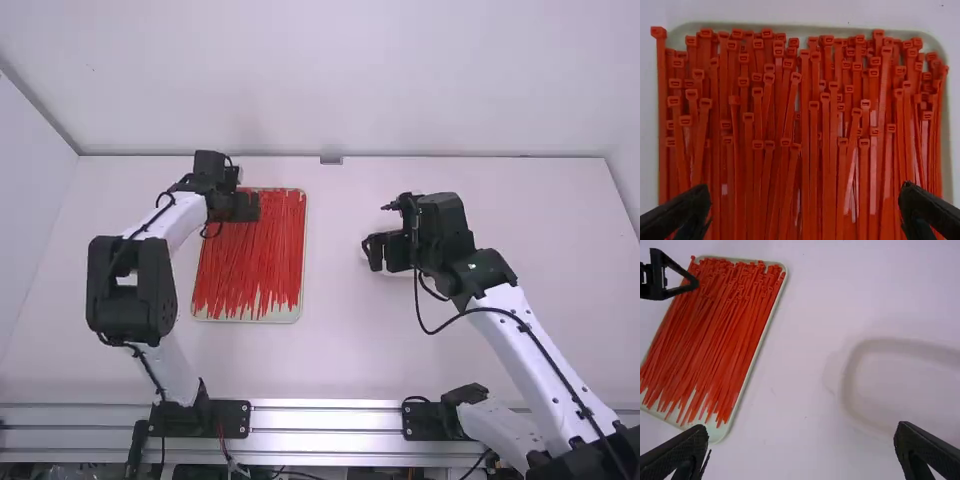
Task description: Fasten the cable tie
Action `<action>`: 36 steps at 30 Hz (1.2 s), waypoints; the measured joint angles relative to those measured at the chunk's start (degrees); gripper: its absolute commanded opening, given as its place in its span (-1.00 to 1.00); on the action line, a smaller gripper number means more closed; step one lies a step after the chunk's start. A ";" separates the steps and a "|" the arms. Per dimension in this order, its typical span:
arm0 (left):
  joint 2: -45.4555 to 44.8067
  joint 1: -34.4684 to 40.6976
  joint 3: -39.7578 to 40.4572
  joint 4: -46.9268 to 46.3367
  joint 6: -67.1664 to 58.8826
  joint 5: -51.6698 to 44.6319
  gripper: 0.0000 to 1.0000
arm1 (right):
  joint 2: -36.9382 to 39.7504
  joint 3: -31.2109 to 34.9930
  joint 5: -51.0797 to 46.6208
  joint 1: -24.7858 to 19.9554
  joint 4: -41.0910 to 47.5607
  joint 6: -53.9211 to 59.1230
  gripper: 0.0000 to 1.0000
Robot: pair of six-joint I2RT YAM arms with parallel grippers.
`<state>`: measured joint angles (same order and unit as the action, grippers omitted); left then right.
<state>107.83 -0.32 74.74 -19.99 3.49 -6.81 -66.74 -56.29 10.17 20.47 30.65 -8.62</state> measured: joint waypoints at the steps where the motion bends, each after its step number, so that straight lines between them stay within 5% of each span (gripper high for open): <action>1: 0.44 0.00 0.00 0.44 0.00 0.00 0.99 | 0.00 0.00 0.02 0.00 -0.02 0.00 0.99; 8: 3.58 0.00 0.00 1.92 -0.02 -0.02 0.91 | -0.02 0.00 0.00 -0.02 0.13 0.00 0.99; 19: 5.16 0.00 0.00 4.85 0.00 -0.02 0.10 | 0.00 0.00 0.00 0.00 0.24 -0.07 0.99; 36: 6.23 0.00 -0.02 8.61 -0.02 1.18 -0.15 | 0.00 0.00 0.00 0.00 0.24 -0.22 0.99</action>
<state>114.06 -0.32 74.72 -11.38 3.46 -5.63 -66.74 -56.29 10.17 20.47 30.89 -8.84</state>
